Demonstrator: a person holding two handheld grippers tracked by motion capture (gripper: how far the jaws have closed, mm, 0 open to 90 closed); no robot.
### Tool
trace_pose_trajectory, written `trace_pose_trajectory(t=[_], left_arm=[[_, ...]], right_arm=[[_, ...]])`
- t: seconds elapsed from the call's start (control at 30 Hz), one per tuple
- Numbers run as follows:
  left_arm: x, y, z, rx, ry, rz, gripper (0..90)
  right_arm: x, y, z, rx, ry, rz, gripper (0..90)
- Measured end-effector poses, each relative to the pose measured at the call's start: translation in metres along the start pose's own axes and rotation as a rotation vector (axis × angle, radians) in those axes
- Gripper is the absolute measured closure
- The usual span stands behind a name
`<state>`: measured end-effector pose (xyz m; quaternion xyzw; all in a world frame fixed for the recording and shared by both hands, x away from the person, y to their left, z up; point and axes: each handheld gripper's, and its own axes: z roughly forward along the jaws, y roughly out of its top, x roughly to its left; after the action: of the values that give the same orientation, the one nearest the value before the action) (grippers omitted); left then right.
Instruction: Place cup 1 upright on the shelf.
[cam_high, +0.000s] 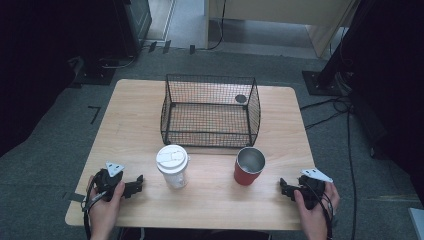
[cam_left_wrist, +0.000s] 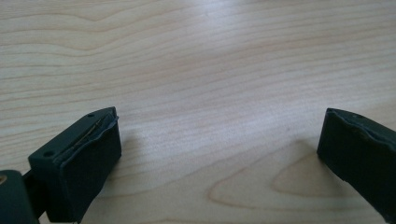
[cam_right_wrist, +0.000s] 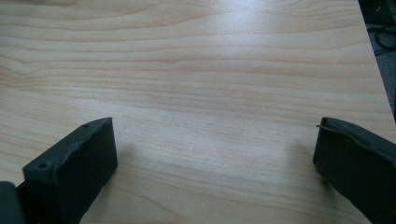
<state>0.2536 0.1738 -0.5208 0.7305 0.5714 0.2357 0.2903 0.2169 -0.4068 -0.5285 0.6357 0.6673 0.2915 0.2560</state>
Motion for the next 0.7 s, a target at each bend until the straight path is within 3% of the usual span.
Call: trace_pose_trajectory(t=[0.13,0.27,0.37,0.47,0.57,0.7], left_arm=[[0.001,-0.003,-0.003,0.007,-0.016,0.023,0.0],[-0.001,-0.004,-0.009,0.018,-0.014,0.017,0.0],[-0.006,0.001,-0.023,-0.029,-0.039,0.01,0.0],[-0.01,0.004,-0.03,-0.045,-0.051,0.019,0.0],[-0.017,0.008,-0.04,-0.081,-0.087,0.026,0.0],[-0.027,0.011,-0.053,-0.116,-0.177,0.038,0.0]], right_arm=[[0.0,0.0,0.0,0.0,0.0,0.0,0.0],[0.0,0.0,0.0,0.0,0.0,-0.001,0.0],[0.0,0.0,0.0,0.0,0.0,-0.001,0.0],[0.0,0.0,0.0,0.0,0.0,-0.001,0.0],[0.0,0.0,0.0,0.0,0.0,-0.001,0.0],[0.0,0.0,0.0,0.0,0.0,0.0,0.0]])
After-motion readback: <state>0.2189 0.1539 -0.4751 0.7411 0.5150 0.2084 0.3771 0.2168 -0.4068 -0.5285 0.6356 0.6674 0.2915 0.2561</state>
